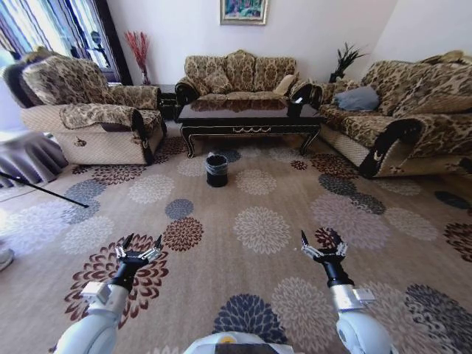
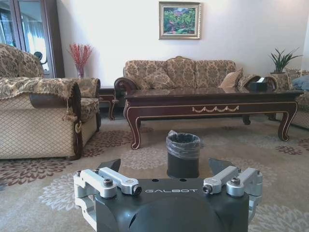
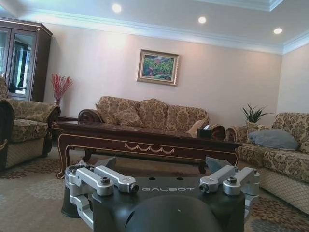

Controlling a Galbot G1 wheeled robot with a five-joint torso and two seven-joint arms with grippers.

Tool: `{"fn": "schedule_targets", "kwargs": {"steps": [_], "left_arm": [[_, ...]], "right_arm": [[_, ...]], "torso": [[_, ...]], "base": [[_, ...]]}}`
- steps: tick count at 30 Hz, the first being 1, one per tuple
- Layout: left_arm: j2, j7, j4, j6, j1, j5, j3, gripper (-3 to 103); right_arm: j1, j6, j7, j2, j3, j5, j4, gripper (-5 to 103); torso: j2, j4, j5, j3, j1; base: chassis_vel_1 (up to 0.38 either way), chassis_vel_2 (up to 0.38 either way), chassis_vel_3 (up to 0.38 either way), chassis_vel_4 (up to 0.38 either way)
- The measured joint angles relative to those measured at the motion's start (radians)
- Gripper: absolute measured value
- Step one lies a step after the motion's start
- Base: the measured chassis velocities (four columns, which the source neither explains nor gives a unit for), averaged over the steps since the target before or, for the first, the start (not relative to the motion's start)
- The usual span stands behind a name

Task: Move to the front of the table and pick up the trash from the floor, then place it into the trash bin.

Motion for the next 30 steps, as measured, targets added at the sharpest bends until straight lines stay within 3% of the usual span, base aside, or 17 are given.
{"fn": "schedule_targets", "kwargs": {"steps": [30], "left_arm": [[0.0,0.0,0.0,0.0,0.0,0.0,0.0,100]], "right_arm": [[0.0,0.0,0.0,0.0,0.0,0.0,0.0,100]], "torso": [[0.123,0.0,0.0,0.076,0.046]], "base": [[0.0,0.0,0.0,0.0]]}}
